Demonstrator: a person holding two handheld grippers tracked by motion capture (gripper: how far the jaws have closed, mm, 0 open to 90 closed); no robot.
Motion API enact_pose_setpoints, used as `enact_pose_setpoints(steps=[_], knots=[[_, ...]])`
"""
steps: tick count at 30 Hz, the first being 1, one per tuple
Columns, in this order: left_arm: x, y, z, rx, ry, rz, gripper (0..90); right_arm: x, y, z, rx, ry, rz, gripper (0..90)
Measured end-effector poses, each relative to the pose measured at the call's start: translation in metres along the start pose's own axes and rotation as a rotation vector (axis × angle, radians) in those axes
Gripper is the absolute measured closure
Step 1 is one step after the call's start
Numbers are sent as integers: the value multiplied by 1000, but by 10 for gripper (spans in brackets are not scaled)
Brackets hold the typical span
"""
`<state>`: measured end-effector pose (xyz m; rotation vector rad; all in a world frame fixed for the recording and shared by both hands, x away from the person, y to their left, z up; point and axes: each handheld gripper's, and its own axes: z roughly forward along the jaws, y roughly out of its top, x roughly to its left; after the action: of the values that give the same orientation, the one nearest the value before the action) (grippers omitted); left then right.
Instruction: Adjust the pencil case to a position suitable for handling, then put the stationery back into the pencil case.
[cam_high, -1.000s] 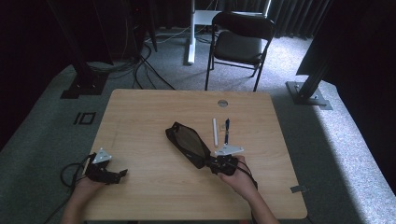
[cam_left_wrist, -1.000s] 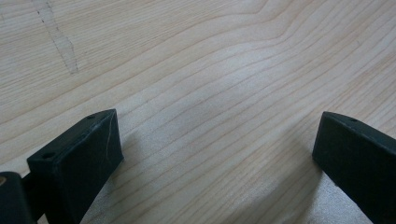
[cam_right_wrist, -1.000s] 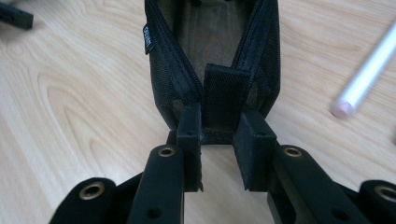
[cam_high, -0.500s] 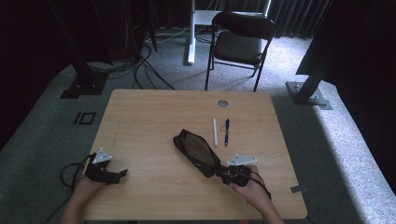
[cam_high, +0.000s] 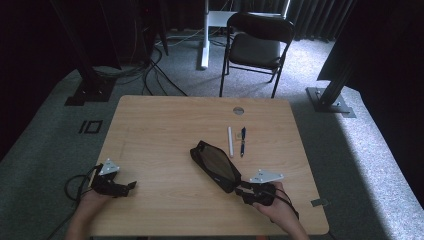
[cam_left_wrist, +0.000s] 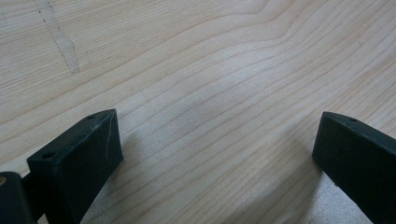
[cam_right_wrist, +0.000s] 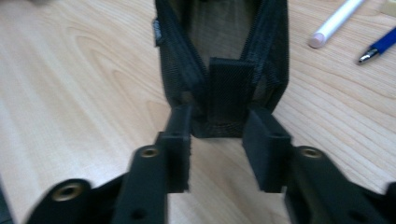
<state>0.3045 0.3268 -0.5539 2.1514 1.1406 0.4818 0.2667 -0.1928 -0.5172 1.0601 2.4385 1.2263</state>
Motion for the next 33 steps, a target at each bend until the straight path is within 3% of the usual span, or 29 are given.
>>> enact_pose_setpoints(steps=[6, 12, 15, 17, 20, 22, 28, 33], knots=[[0, 0, 0, 0, 0, 0, 16, -9, 1, -13, -3, -14, 3, 562], [0, 0, 0, -1, 0, -1, 16, -44, 14, -15, -76, -150, 82, 532], [0, 0, 0, 0, 0, -1, 16, -51, 18, -12, -93, -168, 107, 532], [0, 0, 0, 0, 0, -1, 16, -74, 36, 10, -108, -248, 154, 517], [0, 0, 0, 0, 0, -1, 16, -79, 40, 17, -107, -269, 166, 516], [0, 0, 0, 0, 0, -1, 16, -96, 52, 39, -107, -320, 208, 516], [0, 0, 0, 0, 0, -1, 16, -117, 62, 77, -54, -356, 264, 529], [0, 0, 0, 0, 0, -1, 16, -126, 66, 98, -18, -383, 306, 548]])
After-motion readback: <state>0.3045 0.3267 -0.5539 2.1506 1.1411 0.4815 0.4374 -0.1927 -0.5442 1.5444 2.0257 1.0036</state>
